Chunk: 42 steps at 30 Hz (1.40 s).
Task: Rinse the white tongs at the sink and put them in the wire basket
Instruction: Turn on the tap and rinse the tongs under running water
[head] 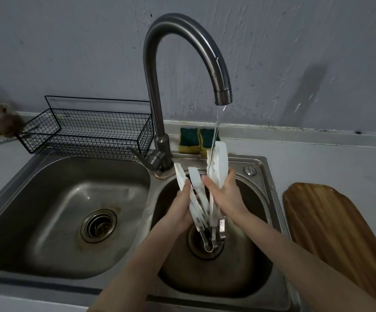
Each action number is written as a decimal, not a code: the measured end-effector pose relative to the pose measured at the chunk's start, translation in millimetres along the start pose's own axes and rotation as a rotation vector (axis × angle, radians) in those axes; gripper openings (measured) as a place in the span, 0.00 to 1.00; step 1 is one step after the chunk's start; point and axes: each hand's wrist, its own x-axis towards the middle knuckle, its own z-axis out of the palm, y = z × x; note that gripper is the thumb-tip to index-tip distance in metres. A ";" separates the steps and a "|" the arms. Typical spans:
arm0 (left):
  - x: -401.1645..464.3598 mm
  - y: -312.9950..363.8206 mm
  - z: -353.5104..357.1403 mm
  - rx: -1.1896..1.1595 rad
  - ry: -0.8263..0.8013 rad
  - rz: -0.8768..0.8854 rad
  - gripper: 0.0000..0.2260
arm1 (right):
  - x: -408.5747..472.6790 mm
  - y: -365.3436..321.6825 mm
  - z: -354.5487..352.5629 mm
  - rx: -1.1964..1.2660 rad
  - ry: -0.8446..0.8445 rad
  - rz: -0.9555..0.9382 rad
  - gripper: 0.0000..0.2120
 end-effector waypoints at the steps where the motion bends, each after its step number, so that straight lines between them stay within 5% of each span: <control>1: -0.3 1.3 -0.8 -0.032 -0.033 -0.010 0.24 | 1.1 3.7 -1.3 -0.009 0.016 0.003 0.27; 6: 1.9 12.7 -6.6 0.168 -0.021 0.043 0.17 | 1.7 14.7 -9.0 0.201 0.047 0.158 0.18; 10: 4.4 13.5 5.3 0.186 0.165 0.152 0.17 | -0.9 16.8 -11.5 0.374 -0.006 0.284 0.14; 17: 4.0 12.9 13.5 0.525 0.296 0.350 0.17 | -5.5 16.5 -2.8 0.385 -0.092 0.149 0.17; 24: -0.8 21.6 25.2 0.974 -0.052 0.362 0.34 | -4.4 28.0 -7.4 0.522 0.016 0.288 0.15; 32: -1.2 18.1 26.0 0.746 0.040 0.258 0.22 | -3.0 34.2 -21.6 0.555 0.015 0.351 0.09; 39: 4.4 5.0 10.6 0.872 0.189 0.123 0.38 | 0.2 1.0 -10.0 0.622 -0.367 0.265 0.05; 42: -3.1 3.6 9.6 0.666 0.259 0.141 0.29 | 2.7 -17.8 6.8 0.593 -0.411 0.289 0.03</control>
